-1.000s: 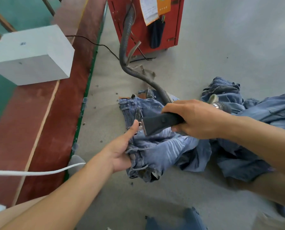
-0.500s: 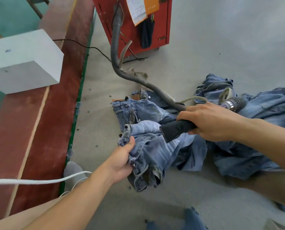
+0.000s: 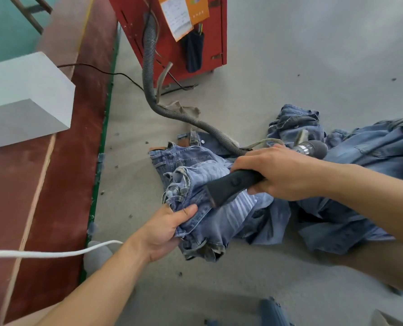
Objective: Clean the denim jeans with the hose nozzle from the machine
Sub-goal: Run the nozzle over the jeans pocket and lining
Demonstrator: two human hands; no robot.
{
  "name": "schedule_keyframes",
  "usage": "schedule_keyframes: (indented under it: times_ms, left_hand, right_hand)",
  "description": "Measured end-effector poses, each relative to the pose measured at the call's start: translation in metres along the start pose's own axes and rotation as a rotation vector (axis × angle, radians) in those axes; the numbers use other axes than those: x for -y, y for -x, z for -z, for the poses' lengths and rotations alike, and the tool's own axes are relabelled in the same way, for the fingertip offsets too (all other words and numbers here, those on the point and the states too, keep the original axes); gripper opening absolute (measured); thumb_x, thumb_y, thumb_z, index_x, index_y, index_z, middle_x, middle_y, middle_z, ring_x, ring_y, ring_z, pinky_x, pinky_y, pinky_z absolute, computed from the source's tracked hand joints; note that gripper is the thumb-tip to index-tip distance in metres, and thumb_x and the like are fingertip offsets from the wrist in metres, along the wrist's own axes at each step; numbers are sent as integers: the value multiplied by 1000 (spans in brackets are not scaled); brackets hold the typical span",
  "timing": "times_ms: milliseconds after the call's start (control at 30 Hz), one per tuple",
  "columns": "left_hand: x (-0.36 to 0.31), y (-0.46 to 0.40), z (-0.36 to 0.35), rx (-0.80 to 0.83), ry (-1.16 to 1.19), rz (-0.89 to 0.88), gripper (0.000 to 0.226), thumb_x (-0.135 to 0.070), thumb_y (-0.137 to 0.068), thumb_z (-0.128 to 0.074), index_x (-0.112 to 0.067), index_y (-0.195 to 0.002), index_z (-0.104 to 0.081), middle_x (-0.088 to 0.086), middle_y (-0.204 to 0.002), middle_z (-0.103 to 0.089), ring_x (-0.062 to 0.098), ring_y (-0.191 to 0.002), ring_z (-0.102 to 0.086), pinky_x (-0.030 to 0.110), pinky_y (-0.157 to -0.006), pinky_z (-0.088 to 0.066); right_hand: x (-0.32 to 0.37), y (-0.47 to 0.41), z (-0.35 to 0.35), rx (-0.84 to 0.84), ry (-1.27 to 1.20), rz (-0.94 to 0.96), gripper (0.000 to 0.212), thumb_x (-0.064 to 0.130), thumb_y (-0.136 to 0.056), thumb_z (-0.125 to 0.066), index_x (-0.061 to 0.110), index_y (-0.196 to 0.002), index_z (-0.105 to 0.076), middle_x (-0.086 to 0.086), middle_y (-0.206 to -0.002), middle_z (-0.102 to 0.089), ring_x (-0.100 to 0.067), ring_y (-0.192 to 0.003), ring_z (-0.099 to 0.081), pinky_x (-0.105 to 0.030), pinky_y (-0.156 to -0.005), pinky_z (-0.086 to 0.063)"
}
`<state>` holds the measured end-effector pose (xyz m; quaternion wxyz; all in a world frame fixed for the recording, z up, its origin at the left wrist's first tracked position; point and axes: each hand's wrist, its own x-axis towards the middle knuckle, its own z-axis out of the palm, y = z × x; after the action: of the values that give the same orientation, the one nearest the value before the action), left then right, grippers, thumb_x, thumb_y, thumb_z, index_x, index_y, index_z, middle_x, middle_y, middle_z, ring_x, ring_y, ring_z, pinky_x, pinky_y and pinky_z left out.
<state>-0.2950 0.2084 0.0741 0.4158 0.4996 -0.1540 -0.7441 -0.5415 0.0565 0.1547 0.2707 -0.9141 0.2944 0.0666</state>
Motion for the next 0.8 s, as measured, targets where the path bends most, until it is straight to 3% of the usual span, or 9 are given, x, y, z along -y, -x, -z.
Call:
schedule_keyframes:
  times_ms: [100, 233, 400, 600, 800]
  left_hand:
    - [-1, 2, 3, 23, 7, -23, 44, -10, -88, -69, -6, -131, -68, 23, -138, -63, 39, -126, -62, 46, -98, -57]
    - [-2, 7, 2, 95, 60, -5, 53, -11, -86, -77, -5, -137, -63, 23, -142, -60, 39, -129, -61, 45, -97, -56]
    - [-1, 9, 1, 92, 78, -7, 46, -10, -87, -74, -6, -132, -67, 24, -139, -62, 39, -124, -64, 46, -95, -56]
    - [-4, 14, 0, 102, 109, 9, 43, -7, -89, -68, -4, -132, -67, 24, -138, -62, 39, -123, -65, 47, -96, -56]
    - [-19, 21, 0, 169, 113, -20, 76, -1, -71, -84, 5, -141, -55, 30, -142, -56, 44, -126, -60, 50, -103, -53]
  right_hand:
    - [-2, 2, 12, -24, -127, 2, 38, 29, -89, -80, 43, -117, -59, 22, -106, -65, -5, -96, -59, -31, -84, -45]
    - [-31, 6, 22, -31, 40, -155, 38, 28, -89, -78, 39, -118, -57, 11, -112, -66, -21, -107, -62, -45, -94, -49]
    - [-18, 3, -16, -20, 205, 4, 34, 34, -93, -72, 40, -119, -52, 18, -106, -57, -14, -106, -59, -42, -92, -41]
    - [-16, 3, -12, -134, 27, 56, 40, 30, -90, -77, 42, -120, -54, 18, -108, -62, -13, -100, -60, -42, -89, -42]
    - [-12, 1, -18, -69, 155, 26, 33, 32, -93, -73, 38, -119, -54, 16, -107, -60, -15, -104, -59, -38, -89, -39]
